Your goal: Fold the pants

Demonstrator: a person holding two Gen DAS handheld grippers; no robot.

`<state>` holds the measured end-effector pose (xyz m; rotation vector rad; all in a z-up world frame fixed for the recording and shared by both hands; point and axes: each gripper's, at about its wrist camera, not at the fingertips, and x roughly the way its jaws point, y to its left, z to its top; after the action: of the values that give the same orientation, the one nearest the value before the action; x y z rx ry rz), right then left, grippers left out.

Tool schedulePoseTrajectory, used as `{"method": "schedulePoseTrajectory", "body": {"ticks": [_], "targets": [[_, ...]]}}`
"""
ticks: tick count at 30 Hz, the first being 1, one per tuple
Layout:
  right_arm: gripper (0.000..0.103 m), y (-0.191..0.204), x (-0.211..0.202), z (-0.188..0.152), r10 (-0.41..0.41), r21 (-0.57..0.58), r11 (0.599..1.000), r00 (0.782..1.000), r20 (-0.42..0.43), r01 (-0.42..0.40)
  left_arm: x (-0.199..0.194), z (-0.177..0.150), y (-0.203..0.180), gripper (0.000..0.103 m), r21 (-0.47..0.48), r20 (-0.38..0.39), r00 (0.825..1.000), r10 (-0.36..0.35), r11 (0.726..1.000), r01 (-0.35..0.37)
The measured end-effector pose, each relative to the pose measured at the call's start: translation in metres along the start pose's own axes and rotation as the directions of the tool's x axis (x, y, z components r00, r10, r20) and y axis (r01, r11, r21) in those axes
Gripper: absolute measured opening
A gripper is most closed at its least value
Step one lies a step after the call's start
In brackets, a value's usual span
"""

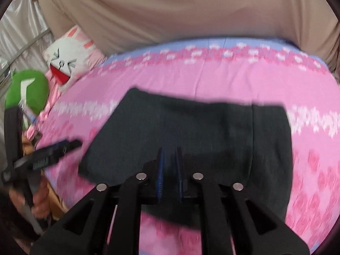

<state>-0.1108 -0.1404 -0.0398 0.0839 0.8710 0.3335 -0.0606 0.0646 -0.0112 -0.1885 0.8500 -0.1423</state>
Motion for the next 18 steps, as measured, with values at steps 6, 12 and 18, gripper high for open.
{"method": "schedulePoseTrajectory", "body": {"ticks": [6,12,18], "targets": [[0.011,-0.001,-0.02,-0.013,0.014,-0.018,1.0,0.998,0.061,-0.013,-0.003,-0.003,-0.045,0.082,0.094,0.01,1.0,0.017,0.995,-0.018],[0.036,0.003,0.003,-0.014,0.078,-0.069,0.995,0.997,0.006,-0.078,0.003,-0.007,-0.049,0.083,0.086,-0.005,0.998,0.066,0.994,-0.065],[0.036,-0.009,-0.024,-0.036,0.071,-0.072,0.995,0.997,0.037,-0.068,0.027,-0.02,-0.043,0.083,0.083,-0.063,0.99,0.125,0.989,-0.119]]}}
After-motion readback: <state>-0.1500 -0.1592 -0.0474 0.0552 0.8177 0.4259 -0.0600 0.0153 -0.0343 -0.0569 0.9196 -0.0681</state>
